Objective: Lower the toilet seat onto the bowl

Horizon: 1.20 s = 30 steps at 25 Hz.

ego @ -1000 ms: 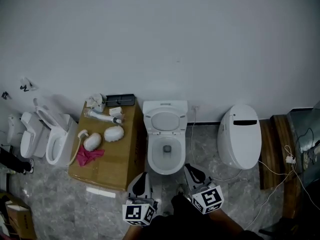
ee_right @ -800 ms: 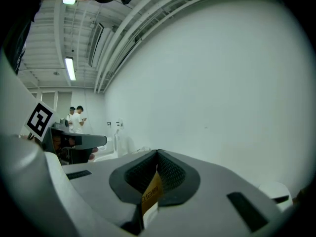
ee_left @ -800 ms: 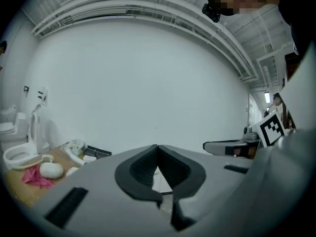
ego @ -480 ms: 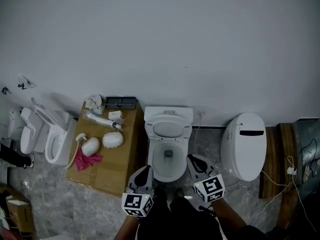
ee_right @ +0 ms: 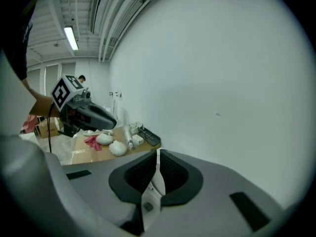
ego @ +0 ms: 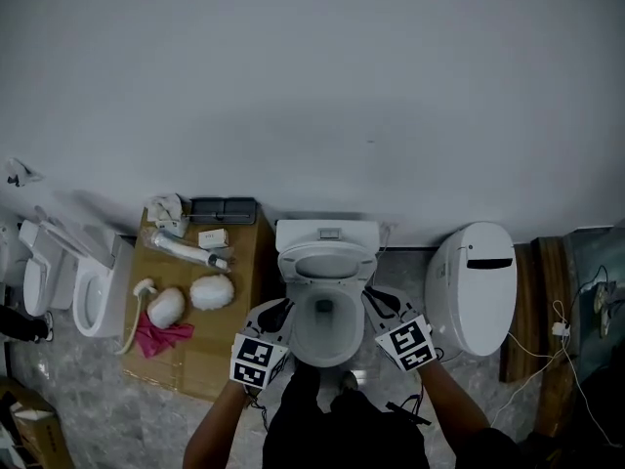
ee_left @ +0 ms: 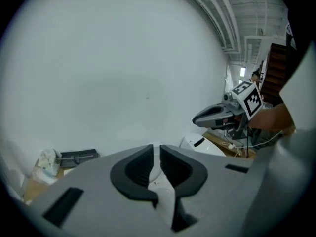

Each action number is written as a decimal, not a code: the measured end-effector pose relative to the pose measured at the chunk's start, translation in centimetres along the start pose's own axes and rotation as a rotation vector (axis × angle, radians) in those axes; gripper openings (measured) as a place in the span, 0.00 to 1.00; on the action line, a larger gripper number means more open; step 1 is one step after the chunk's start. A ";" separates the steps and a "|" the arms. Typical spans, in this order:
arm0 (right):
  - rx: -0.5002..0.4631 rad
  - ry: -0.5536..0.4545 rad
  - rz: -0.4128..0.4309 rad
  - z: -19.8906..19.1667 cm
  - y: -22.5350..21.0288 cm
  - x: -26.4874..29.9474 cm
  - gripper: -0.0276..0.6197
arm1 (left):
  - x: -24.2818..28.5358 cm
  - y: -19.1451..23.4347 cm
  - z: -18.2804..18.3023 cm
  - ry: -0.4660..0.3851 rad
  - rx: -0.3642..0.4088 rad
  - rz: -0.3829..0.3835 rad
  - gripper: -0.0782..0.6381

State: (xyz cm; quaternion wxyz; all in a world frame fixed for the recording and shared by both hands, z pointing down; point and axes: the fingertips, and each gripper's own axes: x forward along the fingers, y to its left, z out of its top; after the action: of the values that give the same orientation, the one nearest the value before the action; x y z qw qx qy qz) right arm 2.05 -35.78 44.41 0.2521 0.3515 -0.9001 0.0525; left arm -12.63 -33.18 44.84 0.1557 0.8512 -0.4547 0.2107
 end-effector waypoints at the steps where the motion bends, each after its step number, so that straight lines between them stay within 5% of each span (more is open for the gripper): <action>1: -0.012 0.024 0.006 -0.3 -0.5 1.2 0.08 | 1.2 0.9 -0.2 0.020 0.028 -0.019 0.18; 15: -0.225 0.360 0.045 -10.1 -6.6 15.8 0.21 | 16.6 7.1 -7.7 0.317 0.403 -0.212 0.31; 30: -0.359 0.489 0.069 -15.3 -8.8 21.6 0.21 | 22.0 8.7 -9.7 0.371 0.449 -0.268 0.33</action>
State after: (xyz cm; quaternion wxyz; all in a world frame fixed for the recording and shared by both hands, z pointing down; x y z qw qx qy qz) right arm 0.70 -51.26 67.56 0.5173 0.2476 -0.8190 -0.0159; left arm -11.08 -49.03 64.89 0.0707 0.8638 -0.2445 0.4348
